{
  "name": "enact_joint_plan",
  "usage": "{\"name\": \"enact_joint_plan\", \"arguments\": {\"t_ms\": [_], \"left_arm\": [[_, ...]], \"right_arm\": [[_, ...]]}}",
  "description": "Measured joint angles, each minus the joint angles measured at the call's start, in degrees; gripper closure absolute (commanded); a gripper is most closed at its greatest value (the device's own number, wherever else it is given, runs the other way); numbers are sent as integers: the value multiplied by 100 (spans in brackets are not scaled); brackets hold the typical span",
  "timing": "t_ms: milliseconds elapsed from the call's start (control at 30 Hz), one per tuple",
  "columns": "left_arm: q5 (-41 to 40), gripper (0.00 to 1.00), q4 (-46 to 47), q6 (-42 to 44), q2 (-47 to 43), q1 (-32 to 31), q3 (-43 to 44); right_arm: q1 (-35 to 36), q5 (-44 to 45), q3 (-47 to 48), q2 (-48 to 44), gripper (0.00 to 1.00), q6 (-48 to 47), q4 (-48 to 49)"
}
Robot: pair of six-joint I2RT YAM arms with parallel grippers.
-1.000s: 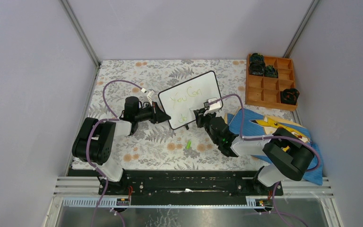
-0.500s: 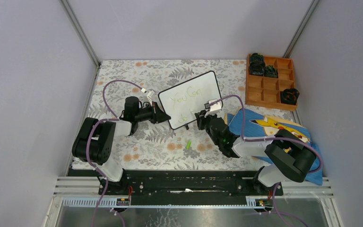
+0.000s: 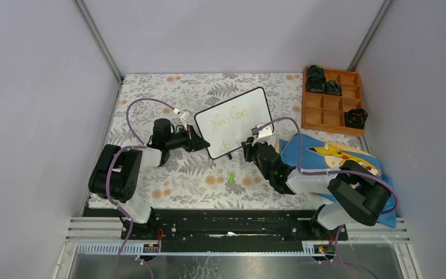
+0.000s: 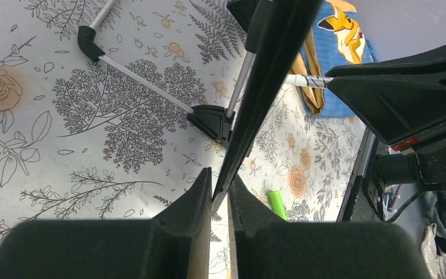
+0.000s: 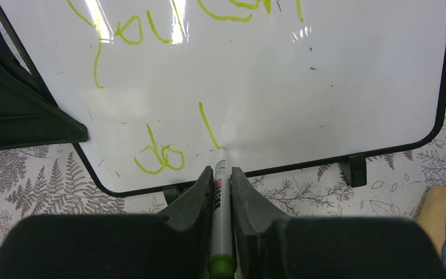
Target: Write a sentence on the whiteboard
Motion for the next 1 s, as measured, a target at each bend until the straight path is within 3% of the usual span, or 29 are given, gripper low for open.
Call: {"name": "enact_joint_plan", "arguments": {"t_ms": [433,1000], "left_arm": [[2,100,0,0,0,-2,0],[2,100,-2,0,0,-2,2]], "right_arm": [[4,542,-184,-269,100,22,-52],[0,-468,-136,-271,100,-24,474]]}}
